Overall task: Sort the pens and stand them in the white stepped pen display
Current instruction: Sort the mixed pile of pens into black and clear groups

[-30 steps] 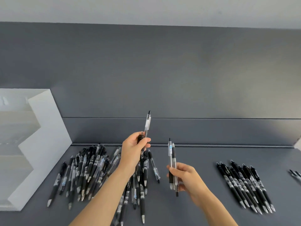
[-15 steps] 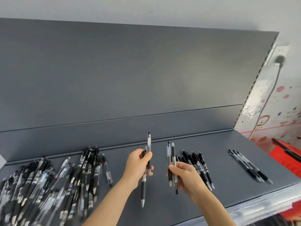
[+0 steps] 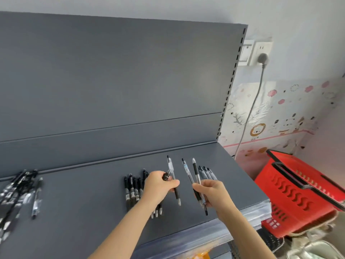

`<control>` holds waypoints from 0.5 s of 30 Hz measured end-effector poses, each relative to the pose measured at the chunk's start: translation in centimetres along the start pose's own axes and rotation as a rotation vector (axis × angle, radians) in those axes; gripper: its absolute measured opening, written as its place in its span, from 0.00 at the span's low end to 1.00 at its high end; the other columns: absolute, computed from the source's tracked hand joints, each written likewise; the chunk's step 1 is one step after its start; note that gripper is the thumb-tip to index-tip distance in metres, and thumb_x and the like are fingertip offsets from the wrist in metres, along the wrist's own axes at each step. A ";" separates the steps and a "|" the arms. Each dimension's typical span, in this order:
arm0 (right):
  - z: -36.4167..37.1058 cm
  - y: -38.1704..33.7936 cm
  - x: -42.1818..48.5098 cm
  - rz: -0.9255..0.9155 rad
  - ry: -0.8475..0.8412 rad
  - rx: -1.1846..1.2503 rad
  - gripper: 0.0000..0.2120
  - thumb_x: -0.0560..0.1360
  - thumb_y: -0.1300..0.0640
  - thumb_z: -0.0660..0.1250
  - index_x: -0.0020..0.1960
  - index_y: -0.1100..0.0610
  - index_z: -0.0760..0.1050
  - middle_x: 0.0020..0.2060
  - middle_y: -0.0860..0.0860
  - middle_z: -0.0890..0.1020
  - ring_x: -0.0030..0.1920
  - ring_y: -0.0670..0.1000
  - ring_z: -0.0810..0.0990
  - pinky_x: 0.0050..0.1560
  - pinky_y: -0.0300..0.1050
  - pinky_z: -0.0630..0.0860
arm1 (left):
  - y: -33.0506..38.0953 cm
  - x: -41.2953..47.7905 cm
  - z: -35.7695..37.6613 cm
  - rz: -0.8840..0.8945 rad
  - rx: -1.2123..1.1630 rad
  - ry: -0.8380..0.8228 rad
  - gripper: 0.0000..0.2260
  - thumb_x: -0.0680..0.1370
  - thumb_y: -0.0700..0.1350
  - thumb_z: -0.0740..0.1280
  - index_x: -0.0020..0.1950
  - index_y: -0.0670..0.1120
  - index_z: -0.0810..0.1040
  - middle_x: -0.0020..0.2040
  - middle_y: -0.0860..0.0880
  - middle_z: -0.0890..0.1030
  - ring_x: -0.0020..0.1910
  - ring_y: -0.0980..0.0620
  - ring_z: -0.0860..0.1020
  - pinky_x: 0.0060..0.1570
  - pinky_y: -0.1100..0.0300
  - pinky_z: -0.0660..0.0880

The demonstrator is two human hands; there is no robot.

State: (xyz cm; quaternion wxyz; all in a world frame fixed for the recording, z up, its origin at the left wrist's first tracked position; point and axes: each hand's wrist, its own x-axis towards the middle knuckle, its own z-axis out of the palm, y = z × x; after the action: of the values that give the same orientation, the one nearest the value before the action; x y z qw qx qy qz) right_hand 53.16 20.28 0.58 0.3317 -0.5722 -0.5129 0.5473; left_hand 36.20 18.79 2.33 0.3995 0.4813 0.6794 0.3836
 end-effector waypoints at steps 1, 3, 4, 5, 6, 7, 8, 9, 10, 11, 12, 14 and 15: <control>-1.7 0.5 0.4 -0.023 0.058 -0.068 0.15 0.72 0.59 0.69 0.30 0.58 0.68 0.28 0.56 0.68 0.27 0.51 0.62 0.32 0.41 0.61 | 0.4 0.2 1.6 0.007 0.042 -0.016 0.15 0.70 0.38 0.71 0.29 0.45 0.66 0.25 0.51 0.69 0.16 0.61 0.67 0.20 0.69 0.59; -4.8 1.5 1.3 -0.070 0.188 -0.222 0.18 0.71 0.60 0.69 0.28 0.57 0.63 0.23 0.51 0.63 0.28 0.50 0.59 0.32 0.42 0.56 | 1.0 0.6 4.8 0.008 0.164 -0.057 0.14 0.69 0.40 0.71 0.31 0.45 0.67 0.26 0.51 0.71 0.21 0.60 0.68 0.23 0.67 0.61; -6.3 2.0 1.7 -0.081 0.245 -0.311 0.19 0.71 0.61 0.68 0.27 0.57 0.61 0.22 0.50 0.62 0.28 0.50 0.58 0.31 0.43 0.55 | 1.1 0.9 6.2 0.001 0.208 -0.075 0.14 0.69 0.40 0.71 0.31 0.46 0.66 0.27 0.52 0.70 0.24 0.59 0.68 0.24 0.67 0.61; -7.5 2.5 2.2 -0.086 0.275 -0.389 0.20 0.71 0.62 0.67 0.27 0.57 0.59 0.22 0.51 0.61 0.28 0.51 0.57 0.31 0.44 0.54 | 1.0 1.2 7.5 -0.013 0.231 -0.088 0.14 0.69 0.40 0.70 0.31 0.46 0.66 0.27 0.52 0.70 0.25 0.58 0.68 0.24 0.67 0.61; -8.5 3.0 2.8 -0.082 0.285 -0.462 0.20 0.71 0.62 0.67 0.27 0.57 0.58 0.23 0.52 0.61 0.27 0.51 0.57 0.31 0.44 0.54 | 0.9 1.5 8.7 -0.030 0.241 -0.094 0.14 0.69 0.40 0.70 0.31 0.46 0.65 0.28 0.52 0.70 0.25 0.57 0.68 0.24 0.67 0.62; -9.2 3.4 3.3 -0.062 0.282 -0.526 0.21 0.71 0.63 0.66 0.27 0.56 0.57 0.23 0.52 0.61 0.27 0.51 0.57 0.30 0.44 0.53 | 0.8 2.0 9.6 -0.053 0.247 -0.090 0.15 0.70 0.40 0.69 0.31 0.46 0.64 0.28 0.51 0.70 0.25 0.57 0.68 0.25 0.66 0.62; -9.7 3.7 3.9 -0.037 0.268 -0.578 0.21 0.71 0.62 0.66 0.27 0.56 0.56 0.23 0.52 0.60 0.26 0.51 0.57 0.29 0.44 0.53 | 0.6 2.4 10.3 -0.079 0.257 -0.076 0.15 0.70 0.39 0.69 0.31 0.45 0.63 0.29 0.50 0.70 0.25 0.56 0.68 0.25 0.66 0.62; -10.0 4.0 4.4 -0.015 0.256 -0.612 0.22 0.71 0.61 0.67 0.27 0.55 0.55 0.23 0.51 0.59 0.26 0.51 0.57 0.29 0.43 0.52 | 0.4 2.9 10.9 -0.105 0.263 -0.058 0.15 0.70 0.39 0.69 0.32 0.45 0.62 0.30 0.50 0.70 0.25 0.54 0.69 0.25 0.65 0.63; -10.1 4.3 4.9 0.001 0.240 -0.639 0.23 0.71 0.60 0.67 0.27 0.55 0.54 0.23 0.51 0.59 0.27 0.52 0.57 0.28 0.43 0.53 | 0.3 3.4 11.4 -0.126 0.273 -0.044 0.15 0.69 0.39 0.69 0.32 0.45 0.61 0.31 0.48 0.71 0.27 0.52 0.71 0.27 0.64 0.65; -10.2 4.5 5.3 0.005 0.222 -0.652 0.23 0.71 0.60 0.67 0.27 0.55 0.54 0.23 0.51 0.60 0.27 0.52 0.58 0.29 0.43 0.54 | 0.3 3.8 11.7 -0.144 0.282 -0.034 0.15 0.69 0.39 0.69 0.32 0.45 0.61 0.33 0.47 0.72 0.29 0.50 0.73 0.30 0.61 0.67; -10.2 4.6 5.5 0.006 0.202 -0.659 0.23 0.71 0.59 0.67 0.27 0.55 0.55 0.23 0.52 0.61 0.27 0.52 0.60 0.29 0.42 0.55 | 0.3 4.2 12.1 -0.160 0.285 -0.029 0.15 0.69 0.39 0.69 0.32 0.45 0.62 0.34 0.46 0.73 0.32 0.48 0.75 0.32 0.60 0.68; -10.1 4.5 5.9 0.004 0.159 -0.666 0.23 0.72 0.58 0.67 0.26 0.55 0.56 0.23 0.51 0.63 0.26 0.52 0.61 0.28 0.41 0.57 | 0.5 4.6 12.7 -0.187 0.273 -0.042 0.14 0.69 0.40 0.70 0.33 0.44 0.64 0.36 0.44 0.76 0.33 0.48 0.76 0.32 0.60 0.69; -10.1 4.4 6.0 0.003 0.135 -0.668 0.23 0.73 0.57 0.67 0.26 0.55 0.56 0.23 0.51 0.63 0.26 0.52 0.61 0.27 0.41 0.57 | 0.6 4.7 13.0 -0.200 0.258 -0.062 0.13 0.69 0.41 0.70 0.34 0.44 0.65 0.37 0.43 0.78 0.32 0.48 0.75 0.30 0.61 0.69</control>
State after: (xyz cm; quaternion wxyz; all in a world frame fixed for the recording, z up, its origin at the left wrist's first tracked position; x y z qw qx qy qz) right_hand 63.16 26.67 -3.45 0.1585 -0.6851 -0.6397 0.3105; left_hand 47.27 25.22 -3.00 0.3914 0.4702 0.7549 0.2364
